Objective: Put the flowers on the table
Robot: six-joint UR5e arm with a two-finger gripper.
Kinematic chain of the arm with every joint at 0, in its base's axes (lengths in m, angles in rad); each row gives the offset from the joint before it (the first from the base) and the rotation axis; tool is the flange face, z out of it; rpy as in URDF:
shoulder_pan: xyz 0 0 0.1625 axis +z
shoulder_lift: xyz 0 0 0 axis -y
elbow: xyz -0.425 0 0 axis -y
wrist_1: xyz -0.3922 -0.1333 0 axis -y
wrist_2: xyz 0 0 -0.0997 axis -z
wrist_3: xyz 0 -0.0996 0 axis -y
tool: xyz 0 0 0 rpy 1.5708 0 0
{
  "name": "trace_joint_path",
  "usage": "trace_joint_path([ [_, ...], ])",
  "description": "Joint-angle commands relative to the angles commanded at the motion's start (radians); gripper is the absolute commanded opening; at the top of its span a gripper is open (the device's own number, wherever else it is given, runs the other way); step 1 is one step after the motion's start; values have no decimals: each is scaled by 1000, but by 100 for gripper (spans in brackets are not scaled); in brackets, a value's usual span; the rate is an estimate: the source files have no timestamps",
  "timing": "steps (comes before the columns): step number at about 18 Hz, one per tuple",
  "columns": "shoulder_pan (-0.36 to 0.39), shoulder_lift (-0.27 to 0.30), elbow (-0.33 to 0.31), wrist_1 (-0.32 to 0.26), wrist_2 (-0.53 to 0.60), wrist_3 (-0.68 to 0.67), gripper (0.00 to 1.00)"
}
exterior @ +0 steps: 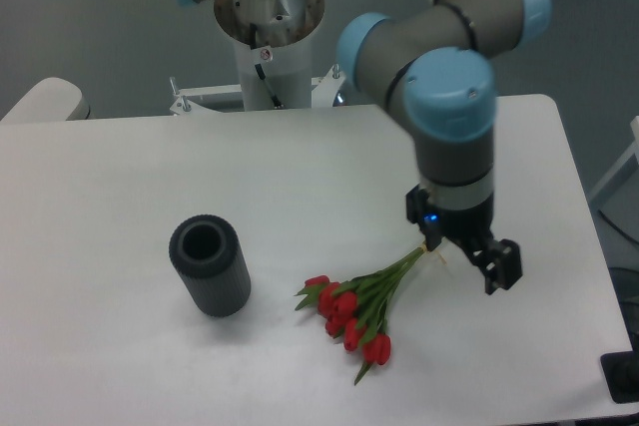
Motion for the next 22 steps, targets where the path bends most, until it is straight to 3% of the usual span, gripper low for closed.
trace_joint_path([
  [3,52,21,-8,-48,-14,132,100],
  [7,72,22,-11,-52,-17,200,100],
  [22,68,22,-11,-46,-20,201,100],
])
